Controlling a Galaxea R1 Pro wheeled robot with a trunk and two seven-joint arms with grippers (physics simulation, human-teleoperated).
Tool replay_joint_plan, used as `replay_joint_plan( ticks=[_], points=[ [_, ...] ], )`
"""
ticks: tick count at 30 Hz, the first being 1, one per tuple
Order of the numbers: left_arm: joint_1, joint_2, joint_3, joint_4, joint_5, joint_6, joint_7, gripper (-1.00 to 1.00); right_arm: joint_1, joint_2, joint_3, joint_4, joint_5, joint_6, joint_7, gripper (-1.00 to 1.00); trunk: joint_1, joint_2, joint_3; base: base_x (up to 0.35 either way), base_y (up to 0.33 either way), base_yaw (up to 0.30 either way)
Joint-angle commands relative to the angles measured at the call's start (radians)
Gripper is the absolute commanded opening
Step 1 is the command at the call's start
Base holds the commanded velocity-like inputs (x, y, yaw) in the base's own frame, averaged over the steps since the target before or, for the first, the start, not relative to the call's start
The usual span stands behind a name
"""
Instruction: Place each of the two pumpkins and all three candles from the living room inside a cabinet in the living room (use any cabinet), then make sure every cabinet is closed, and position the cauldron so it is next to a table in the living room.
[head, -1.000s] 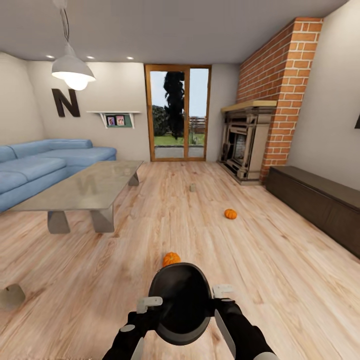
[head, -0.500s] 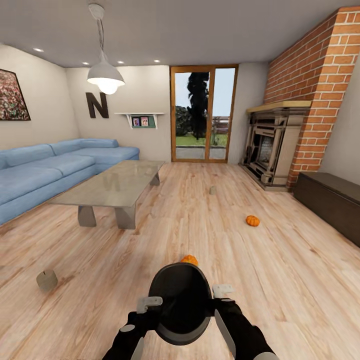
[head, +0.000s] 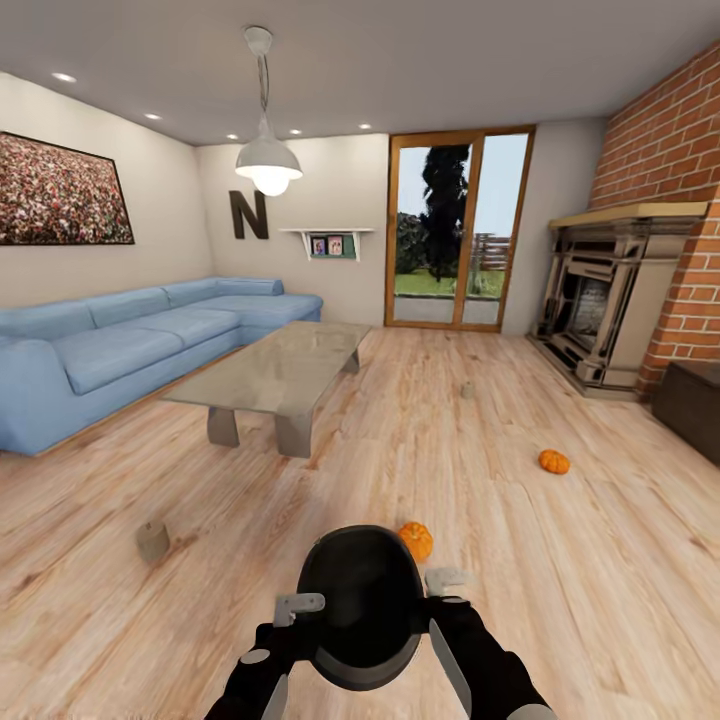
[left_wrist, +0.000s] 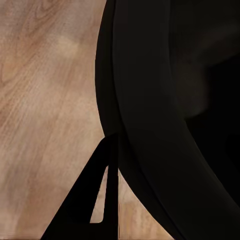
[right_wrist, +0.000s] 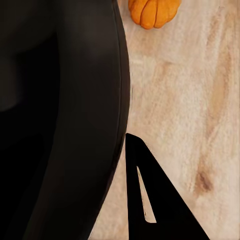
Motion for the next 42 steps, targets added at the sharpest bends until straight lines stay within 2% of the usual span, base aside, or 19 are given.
replay_joint_plan(
  ticks=[1,16,20,34,42],
  points=[
    [-0.001,-0.001,0.0,-0.001,0.046,-0.002,-0.058,-1.0,0.0,0.0,0.0,-0.002,-0.01,-0.002,0.005,-1.0,-0.004,0.007,0.003,0.0,0.0,0.29],
    [-0.001,-0.001,0.0,-0.001,0.046,-0.002,-0.058,-1.0,0.0,0.0,0.0,-0.002,-0.01,-0.002,0.005,-1.0,-0.062,0.112,0.05,0.0,0.0,0.291],
    [-0.001,-0.001,0.0,-0.001,0.046,-0.002,-0.058,-1.0,0.0,0.0,0.0,-0.002,-0.01,-0.002,0.005,-1.0,-0.069,0.126,0.057,0.0,0.0,0.29],
    [-0.001,-0.001,0.0,-0.001,0.049,-0.002,-0.058,-1.0,0.0,0.0,0.0,-0.002,-0.01,-0.002,0.005,-1.0,-0.069,0.126,0.057,0.078,0.0,0.288],
    [-0.001,-0.001,0.0,-0.001,0.049,0.0,-0.058,-1.0,0.0,0.0,0.0,-0.002,-0.01,-0.002,0.005,-1.0,-0.069,0.126,0.057,0.165,0.135,0.061]
  ],
)
